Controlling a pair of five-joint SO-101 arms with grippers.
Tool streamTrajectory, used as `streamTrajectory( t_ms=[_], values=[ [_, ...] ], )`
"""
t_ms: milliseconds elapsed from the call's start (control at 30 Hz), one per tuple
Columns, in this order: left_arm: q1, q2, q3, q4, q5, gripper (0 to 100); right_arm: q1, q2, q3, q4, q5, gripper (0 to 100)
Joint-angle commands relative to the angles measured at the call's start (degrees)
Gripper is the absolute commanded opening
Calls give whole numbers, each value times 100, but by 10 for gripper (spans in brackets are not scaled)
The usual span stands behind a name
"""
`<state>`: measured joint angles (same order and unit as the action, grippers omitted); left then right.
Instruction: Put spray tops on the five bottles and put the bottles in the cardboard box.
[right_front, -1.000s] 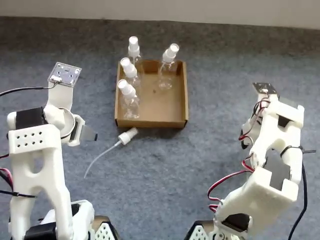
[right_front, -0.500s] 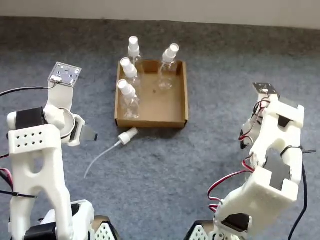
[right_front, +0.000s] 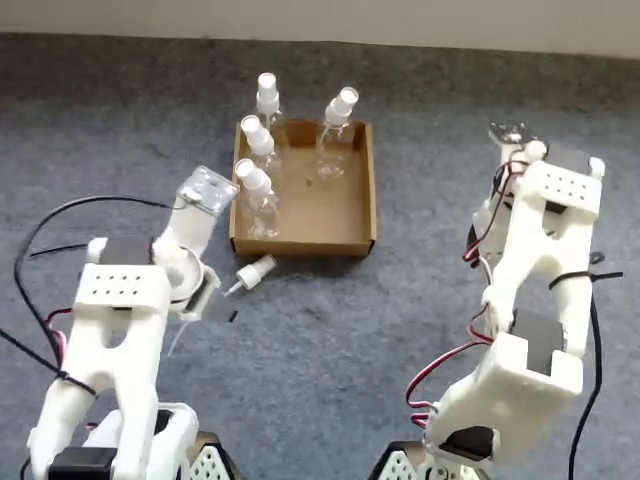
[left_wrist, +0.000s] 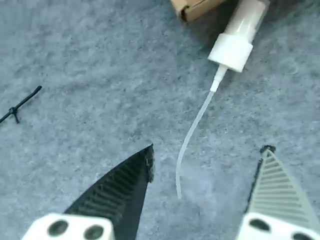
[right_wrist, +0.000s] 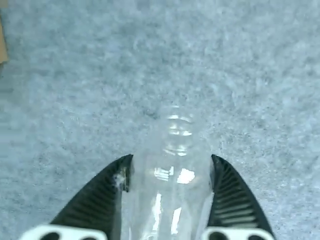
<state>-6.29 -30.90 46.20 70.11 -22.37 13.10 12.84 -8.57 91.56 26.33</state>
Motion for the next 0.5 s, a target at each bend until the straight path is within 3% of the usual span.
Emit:
streamTrajectory(
  t_ms=[0,300,467],
  values=[
    [330,-119,365,-747,-35,296,-119,-426,-541,224,-141,105],
    [347,-119,1262,-2620,9,259,-154,-2440,646,215,88,105],
    [734,-127,1446,-3042,281,260,-154,-3380,1692,189,369,108]
  ],
)
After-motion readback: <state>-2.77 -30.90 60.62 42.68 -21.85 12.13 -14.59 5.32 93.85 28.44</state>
